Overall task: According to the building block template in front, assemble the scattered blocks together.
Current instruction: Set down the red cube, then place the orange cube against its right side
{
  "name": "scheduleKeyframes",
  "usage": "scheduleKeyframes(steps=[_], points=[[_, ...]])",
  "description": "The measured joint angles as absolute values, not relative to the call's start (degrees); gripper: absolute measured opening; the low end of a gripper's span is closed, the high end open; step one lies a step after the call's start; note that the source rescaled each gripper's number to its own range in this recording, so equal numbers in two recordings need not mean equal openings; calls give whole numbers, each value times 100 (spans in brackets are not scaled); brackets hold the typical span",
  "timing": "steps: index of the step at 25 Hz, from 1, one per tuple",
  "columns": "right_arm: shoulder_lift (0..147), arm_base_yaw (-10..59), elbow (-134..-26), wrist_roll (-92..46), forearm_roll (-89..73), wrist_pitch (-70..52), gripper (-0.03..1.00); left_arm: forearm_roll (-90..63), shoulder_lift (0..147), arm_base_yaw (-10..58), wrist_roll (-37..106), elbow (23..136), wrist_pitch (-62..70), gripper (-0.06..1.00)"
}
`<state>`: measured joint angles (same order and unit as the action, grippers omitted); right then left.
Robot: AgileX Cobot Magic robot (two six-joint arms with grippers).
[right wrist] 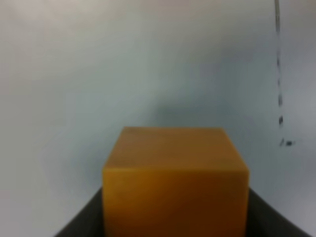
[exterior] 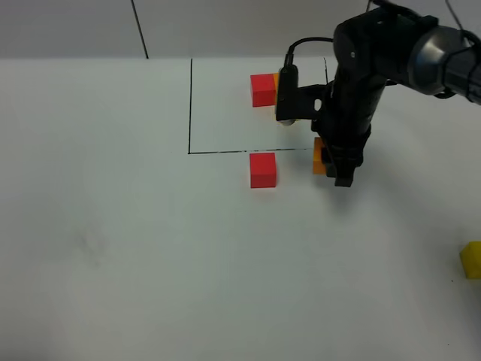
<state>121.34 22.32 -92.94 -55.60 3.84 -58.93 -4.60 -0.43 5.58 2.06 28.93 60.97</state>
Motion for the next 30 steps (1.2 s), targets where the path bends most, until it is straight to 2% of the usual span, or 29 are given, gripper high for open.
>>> scheduleKeyframes(steps=[6,30], points=[[12766,2343,-9800,-5684,401,-5931,26,-460,-43,558,206,2893,6097,23],[13152,2409,-9865,-5966,86,-5437,26,-460,-43,558,206,2893,6097,23]])
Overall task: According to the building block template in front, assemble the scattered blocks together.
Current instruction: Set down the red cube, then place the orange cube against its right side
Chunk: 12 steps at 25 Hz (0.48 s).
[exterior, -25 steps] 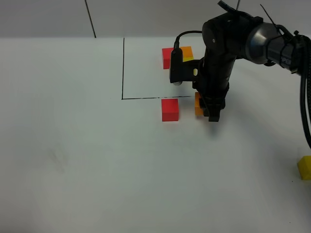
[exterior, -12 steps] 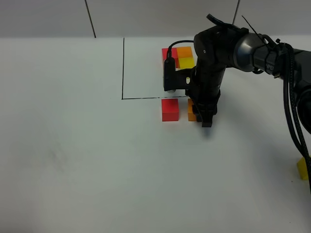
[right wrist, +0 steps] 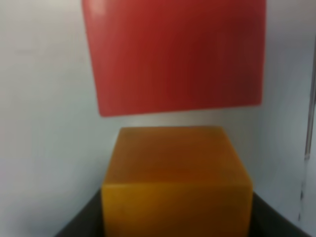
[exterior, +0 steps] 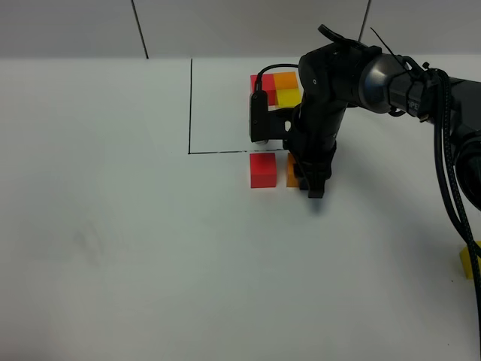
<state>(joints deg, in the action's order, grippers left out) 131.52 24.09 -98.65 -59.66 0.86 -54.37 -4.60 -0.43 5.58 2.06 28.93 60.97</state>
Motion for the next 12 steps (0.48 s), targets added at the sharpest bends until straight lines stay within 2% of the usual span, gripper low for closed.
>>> scheduleKeyframes(steps=[12], points=[[13152,2465,-9865,-6058,0,-5221,26,-460,-43,558,206,2893,6097,23]])
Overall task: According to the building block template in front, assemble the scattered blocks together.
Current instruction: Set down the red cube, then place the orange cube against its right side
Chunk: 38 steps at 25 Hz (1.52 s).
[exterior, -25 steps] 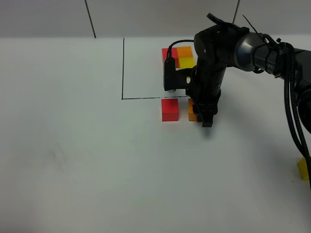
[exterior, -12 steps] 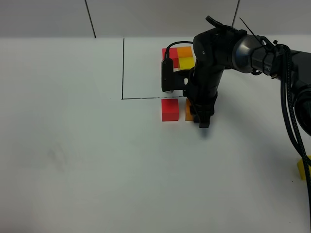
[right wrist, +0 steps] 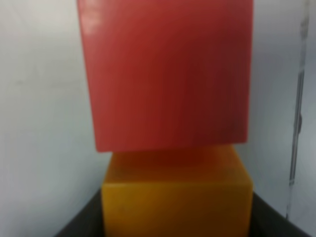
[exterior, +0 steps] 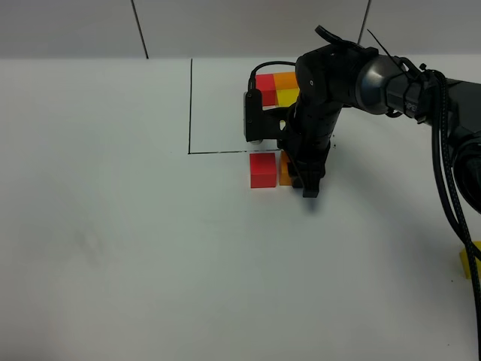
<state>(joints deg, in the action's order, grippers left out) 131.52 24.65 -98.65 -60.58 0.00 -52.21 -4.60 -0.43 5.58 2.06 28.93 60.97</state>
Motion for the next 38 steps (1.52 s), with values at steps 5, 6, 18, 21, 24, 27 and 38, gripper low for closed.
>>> scheduleKeyframes(steps=[5,6,18,21,24,27,38], points=[[13152,2465,-9865,-6070,0,-5203,26,-460,-43,558,206,2893,6097,23],[13152,2465,-9865,-6070,0,-5201,26,-460,-43,558,206,2893,6097,23],[13152,2465,-9865,-6075,-122,-5176,26,-460,-43,558,206,2893,6097,23],[13152,2465,-9865,-6075,-122,-5176,26,-460,-43,558,206,2893,6097,23],[13193,2465,-9878,-6075,-134,-5182,26,-460,-43,558,206,2893,6097,23],[13198,2465,-9885,-6081,-153,-5182,26,-460,-43,558,206,2893,6097,23],[13227,2460,-9912,-6087,-265,-5229,26,-460,-43,558,204,2893,6097,23]])
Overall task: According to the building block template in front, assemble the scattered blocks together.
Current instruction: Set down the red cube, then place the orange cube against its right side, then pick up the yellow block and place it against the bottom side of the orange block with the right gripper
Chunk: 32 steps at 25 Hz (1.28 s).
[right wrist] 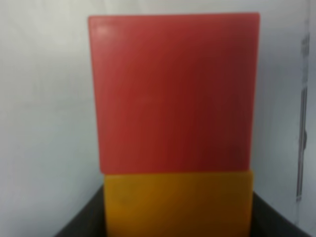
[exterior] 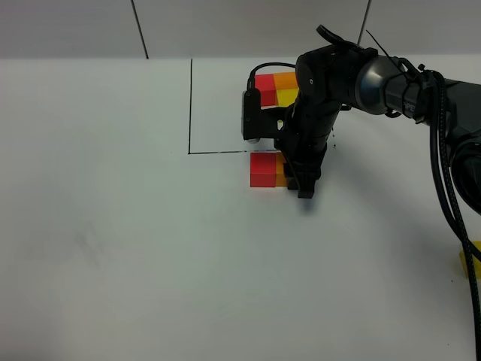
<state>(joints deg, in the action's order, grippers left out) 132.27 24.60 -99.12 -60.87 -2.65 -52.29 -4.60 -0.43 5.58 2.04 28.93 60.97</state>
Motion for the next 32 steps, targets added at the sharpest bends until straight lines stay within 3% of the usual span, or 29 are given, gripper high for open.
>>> scheduleKeyframes(steps=[16,18,26,32], points=[[13233,2460,-9914,-6236,-277,-5219,26,-460,-43,558,204,2893,6097,23],[13247,2460,-9914,-6247,-286,-5195,31,-460,-43,558,204,2893,6097,23],[13037,2460,-9891,-5858,-236,-5268,74,-460,-43,558,204,2893,6097,23],[12313,2041,-9821,-4082,-495,-5900,83,-460,-43,558,204,2893,6097,23]])
